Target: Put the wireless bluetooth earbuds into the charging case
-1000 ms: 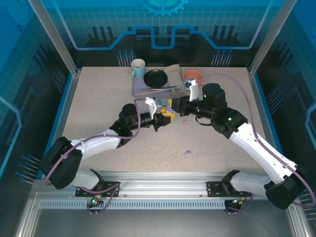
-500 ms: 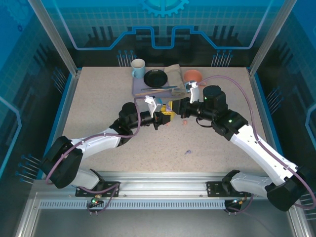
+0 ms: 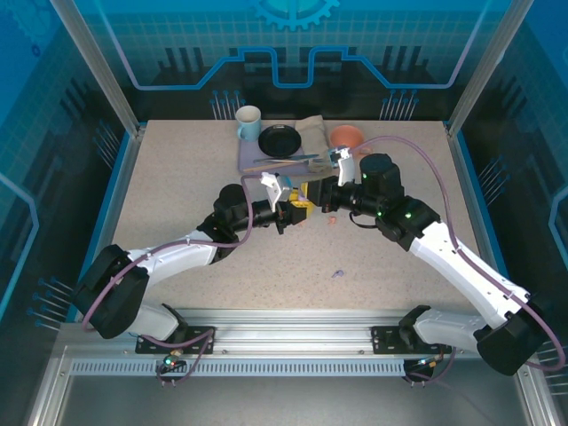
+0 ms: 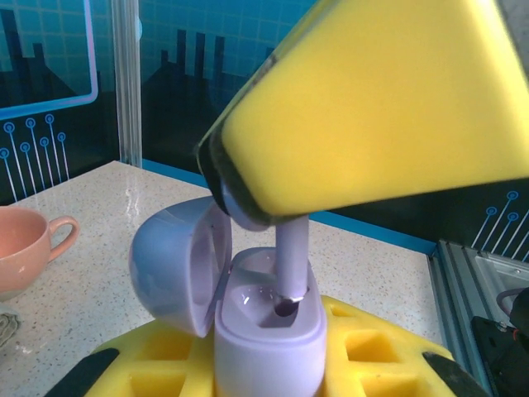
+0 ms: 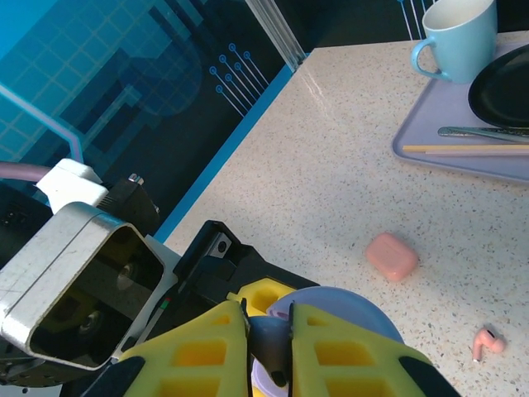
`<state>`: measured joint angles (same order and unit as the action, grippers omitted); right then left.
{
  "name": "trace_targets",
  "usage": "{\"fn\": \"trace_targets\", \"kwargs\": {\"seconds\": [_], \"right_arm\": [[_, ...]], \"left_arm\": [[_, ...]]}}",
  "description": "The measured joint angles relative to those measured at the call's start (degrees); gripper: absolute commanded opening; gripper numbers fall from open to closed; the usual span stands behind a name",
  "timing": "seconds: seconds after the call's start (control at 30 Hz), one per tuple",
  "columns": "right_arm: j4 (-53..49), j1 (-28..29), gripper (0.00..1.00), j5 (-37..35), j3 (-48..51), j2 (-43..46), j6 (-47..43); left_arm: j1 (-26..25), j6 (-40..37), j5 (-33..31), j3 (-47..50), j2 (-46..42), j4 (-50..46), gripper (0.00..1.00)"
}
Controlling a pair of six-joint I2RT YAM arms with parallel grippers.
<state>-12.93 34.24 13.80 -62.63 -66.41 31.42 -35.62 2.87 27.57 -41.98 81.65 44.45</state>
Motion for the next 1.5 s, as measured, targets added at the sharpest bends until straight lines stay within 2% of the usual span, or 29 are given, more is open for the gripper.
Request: {"fn": "trace_targets", "kwargs": {"seconds": [0.73,0.8,0.93,1.03,1.13,1.5], "right_arm": [[-0.26,0.0,0.12,-0.31,1.9,0.87,-1.75],[-0.26,0.0,0.16,-0.35,1.9,0.9,-1.81],[-0.42,0.0,0.4,-0.48,2.03,0.94,-1.68],[-0.81,0.02,0.46,-0.83,2.12,1.29,-1.6],[-1.49,0.0,0.51,-1.42,2.08,2.12,-1.22],[-5.81,-0.28,0.57,-3.3,-1.57,4.24,1.92]], "left_arm": [[0.0,-0.02,0.35,-0.57,-0.5,-1.31,0.0],[0.04,-0.02,0.35,-0.63,-0.5,-1.36,0.0],[0.04,-0.02,0.33,-0.63,-0.5,-1.36,0.0],[0.22,-0.02,0.28,-0.66,-0.5,-1.51,0.0],[0.22,-0.02,0.31,-0.66,-0.61,-1.46,0.0],[0.26,-0.46,-1.31,-0.61,-1.53,-1.29,0.0]]}}
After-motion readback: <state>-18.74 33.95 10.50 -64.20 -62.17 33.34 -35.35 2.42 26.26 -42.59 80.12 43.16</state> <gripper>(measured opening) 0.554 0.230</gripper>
